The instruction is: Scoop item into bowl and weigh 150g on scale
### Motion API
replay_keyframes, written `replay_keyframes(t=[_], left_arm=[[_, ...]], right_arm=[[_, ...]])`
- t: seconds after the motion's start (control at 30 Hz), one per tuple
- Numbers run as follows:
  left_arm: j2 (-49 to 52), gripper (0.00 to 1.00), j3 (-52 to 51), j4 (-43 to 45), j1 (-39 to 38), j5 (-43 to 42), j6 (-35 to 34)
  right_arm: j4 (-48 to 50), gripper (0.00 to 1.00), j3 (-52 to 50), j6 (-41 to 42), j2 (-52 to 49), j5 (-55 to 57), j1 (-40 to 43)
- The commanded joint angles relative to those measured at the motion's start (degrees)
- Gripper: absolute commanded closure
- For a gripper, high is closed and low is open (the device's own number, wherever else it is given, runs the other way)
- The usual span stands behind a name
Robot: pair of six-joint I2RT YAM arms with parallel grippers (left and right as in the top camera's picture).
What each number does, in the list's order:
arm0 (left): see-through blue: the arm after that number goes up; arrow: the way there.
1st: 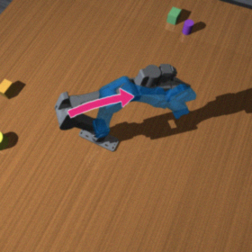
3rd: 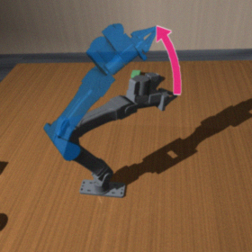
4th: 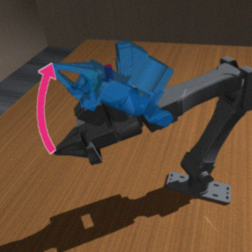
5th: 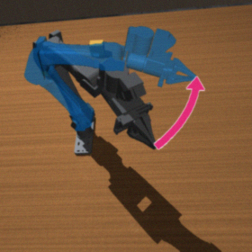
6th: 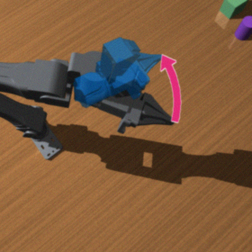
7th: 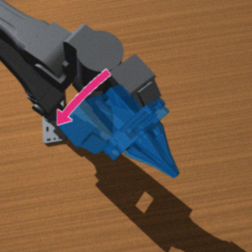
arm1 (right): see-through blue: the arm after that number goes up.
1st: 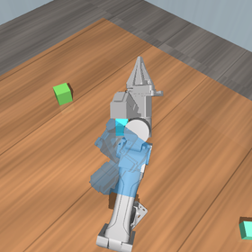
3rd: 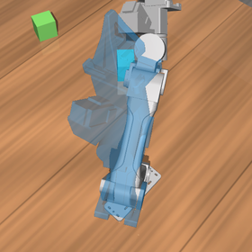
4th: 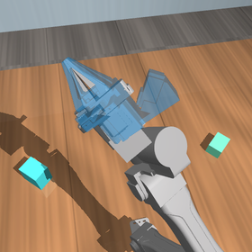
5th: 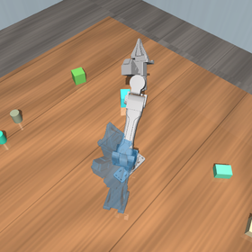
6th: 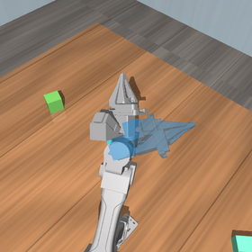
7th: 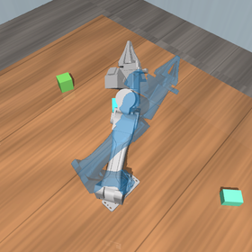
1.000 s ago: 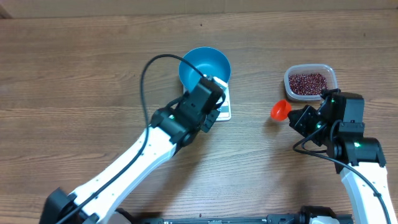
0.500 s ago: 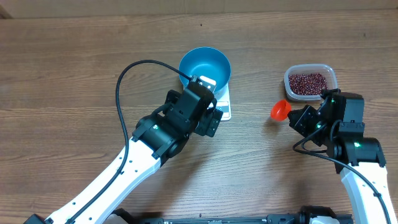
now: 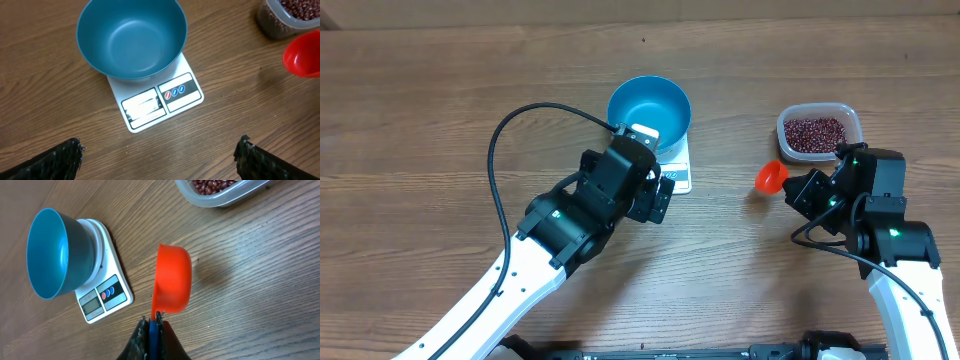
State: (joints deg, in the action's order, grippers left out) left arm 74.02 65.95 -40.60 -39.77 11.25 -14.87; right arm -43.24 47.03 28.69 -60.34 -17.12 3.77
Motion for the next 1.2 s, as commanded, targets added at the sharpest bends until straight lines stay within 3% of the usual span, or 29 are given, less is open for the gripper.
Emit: replay_keyframes(t=[0.0,1.17], left_arm=[[-1.07,0.0,-0.17,0.55,0.0,1.73,-0.35],[-1.01,0.0,-0.17,0.72,0.0,4.17,-0.37]], right_arm=[[0.46,0.96,1.6,-0.26,0.31,0.59,0.26],[0.9,0.96,1.6,-0.26,0.31,0.37,0.26]])
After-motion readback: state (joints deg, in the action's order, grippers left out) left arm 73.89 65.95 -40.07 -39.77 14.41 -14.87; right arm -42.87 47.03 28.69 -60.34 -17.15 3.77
